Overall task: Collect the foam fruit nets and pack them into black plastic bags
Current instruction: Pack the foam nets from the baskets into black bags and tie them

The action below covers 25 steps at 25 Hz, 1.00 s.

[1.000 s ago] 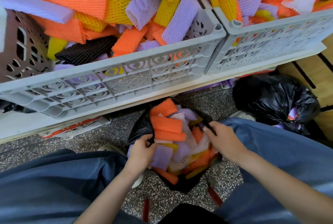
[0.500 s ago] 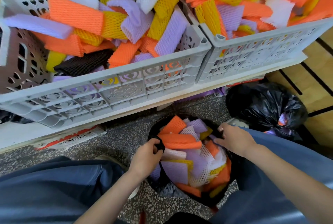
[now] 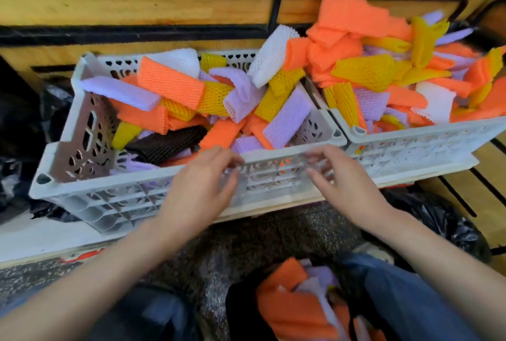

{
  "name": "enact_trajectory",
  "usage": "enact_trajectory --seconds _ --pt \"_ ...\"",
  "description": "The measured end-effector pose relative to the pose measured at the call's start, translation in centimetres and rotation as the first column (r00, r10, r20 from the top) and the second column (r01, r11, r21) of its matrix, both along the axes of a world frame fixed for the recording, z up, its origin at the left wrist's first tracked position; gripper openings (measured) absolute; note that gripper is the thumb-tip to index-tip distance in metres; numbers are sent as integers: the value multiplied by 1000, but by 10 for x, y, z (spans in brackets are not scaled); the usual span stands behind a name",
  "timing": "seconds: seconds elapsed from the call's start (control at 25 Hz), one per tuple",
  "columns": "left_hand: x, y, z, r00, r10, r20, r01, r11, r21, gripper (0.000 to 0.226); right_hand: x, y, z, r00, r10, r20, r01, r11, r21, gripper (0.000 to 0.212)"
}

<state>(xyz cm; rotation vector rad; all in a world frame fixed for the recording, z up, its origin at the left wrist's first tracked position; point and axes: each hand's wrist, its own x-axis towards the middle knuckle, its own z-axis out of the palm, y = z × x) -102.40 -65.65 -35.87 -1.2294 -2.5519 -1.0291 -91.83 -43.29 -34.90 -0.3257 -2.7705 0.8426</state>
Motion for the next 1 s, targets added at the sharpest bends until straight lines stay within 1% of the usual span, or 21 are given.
enact_trajectory --seconds 0.08,0.12,0.16,0.24,0.36,0.48,0.56,0.6,0.68,0.76,0.84,0.92,1.0 --pt "-37 0 15 996 56 -62 -55 998 13 24 -45 -6 17 991 59 -119 -51 996 69 23" --pt "-57 0 20 992 91 -85 -90 996 22 22 -68 -7 20 984 81 -155 -65 992 108 25" --pt "-77 1 23 987 123 -101 -121 992 27 20 -92 -8 20 982 93 -166 -70 987 141 27" --pt "-116 4 24 981 159 -114 -161 987 -3 19 -136 -10 16 988 94 -121 -68 977 200 36" --pt "-172 5 15 973 163 -164 -189 969 -157 30 -187 -15 6 996 82 -24 -73 967 243 52" --pt "-207 8 6 968 173 -183 -227 913 -339 49 -219 -17 -4 998 31 58 -47 949 312 58" --pt "-222 10 3 964 200 -177 -262 841 -473 60 -231 -19 -8 996 -14 93 -17 946 322 55" --pt "-228 10 2 961 208 -182 -274 808 -522 62 -235 -18 -8 995 -22 102 -11 950 312 52" --pt "-235 10 0 951 212 -225 -306 756 -579 59 -239 -15 -7 994 -11 108 -18 962 271 46" --pt "-237 9 2 934 218 -283 -349 728 -591 48 -240 -11 -4 994 15 105 -41 967 251 43" --pt "-234 7 6 924 200 -326 -362 728 -582 39 -240 -10 2 993 52 103 -76 964 253 40" --pt "-228 5 13 927 215 -306 -351 781 -516 35 -240 -13 14 995 81 51 -91 965 245 32" --pt "-218 2 25 924 303 -232 -369 863 -345 30 -239 -19 32 997 65 -43 -53 972 231 18"
